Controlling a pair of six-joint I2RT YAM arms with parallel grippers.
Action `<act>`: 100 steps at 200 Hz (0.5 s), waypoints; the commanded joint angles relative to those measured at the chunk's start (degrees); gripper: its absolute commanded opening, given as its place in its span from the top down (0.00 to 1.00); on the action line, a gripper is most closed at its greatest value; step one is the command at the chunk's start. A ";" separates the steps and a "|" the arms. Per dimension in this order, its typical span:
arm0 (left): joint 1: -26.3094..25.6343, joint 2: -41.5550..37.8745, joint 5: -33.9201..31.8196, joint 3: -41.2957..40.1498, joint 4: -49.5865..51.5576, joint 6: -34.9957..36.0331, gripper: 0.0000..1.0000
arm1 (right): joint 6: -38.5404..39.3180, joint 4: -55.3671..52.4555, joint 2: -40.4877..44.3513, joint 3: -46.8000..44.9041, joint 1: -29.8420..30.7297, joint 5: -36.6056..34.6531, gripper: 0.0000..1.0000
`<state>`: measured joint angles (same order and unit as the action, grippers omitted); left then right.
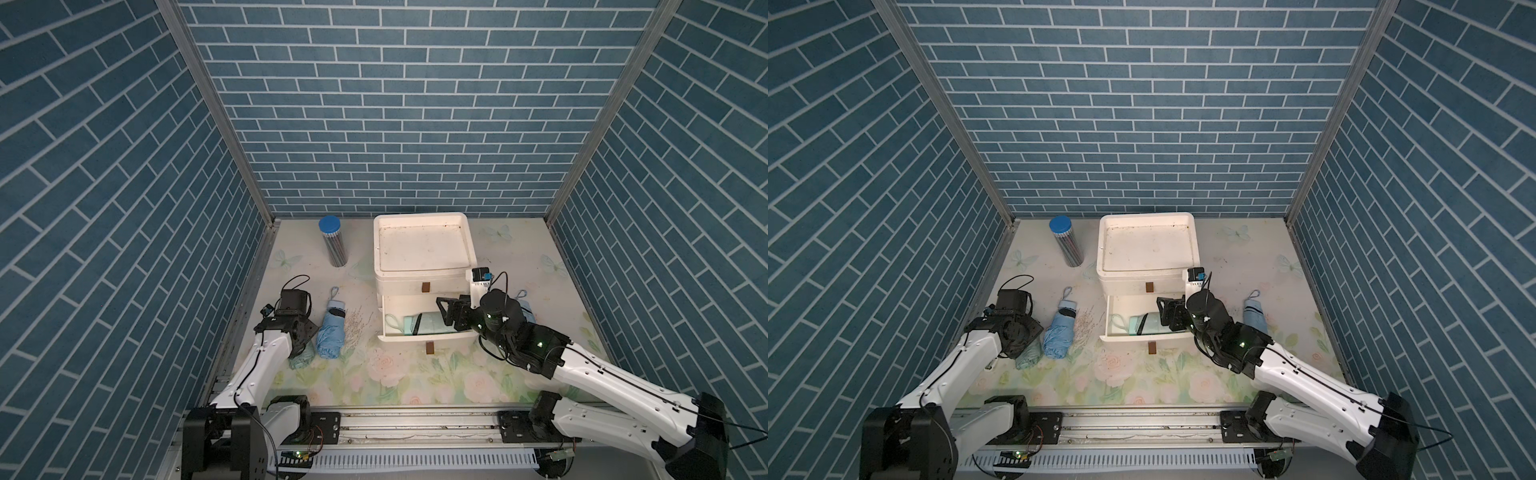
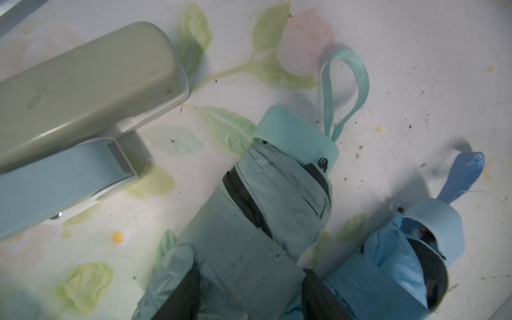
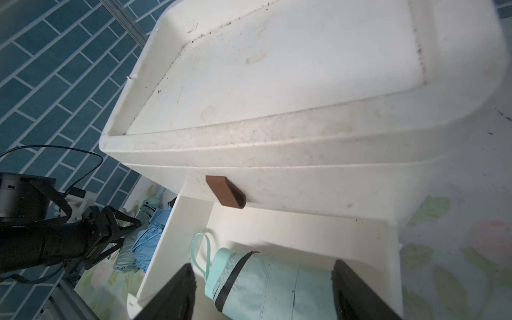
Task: Place the umbrella in the drawer by color
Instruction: Pick up the umbrella from the center of the board.
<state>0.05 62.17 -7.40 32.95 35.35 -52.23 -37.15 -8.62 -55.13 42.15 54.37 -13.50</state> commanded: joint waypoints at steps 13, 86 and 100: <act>-0.58 4.15 -0.63 -1.69 -2.54 -0.25 0.63 | 1.91 0.94 -0.15 0.83 0.13 0.10 0.23; -0.66 5.48 -1.79 -1.15 -6.44 2.34 1.00 | 1.20 2.38 -2.03 2.08 0.12 1.21 0.25; -0.69 3.86 -2.89 0.78 -5.40 3.16 1.00 | 1.36 2.49 -2.68 2.94 0.11 1.64 0.25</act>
<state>-0.32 66.28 -10.50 33.32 28.53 -50.76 -37.04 -7.68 -56.84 42.46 54.37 -12.67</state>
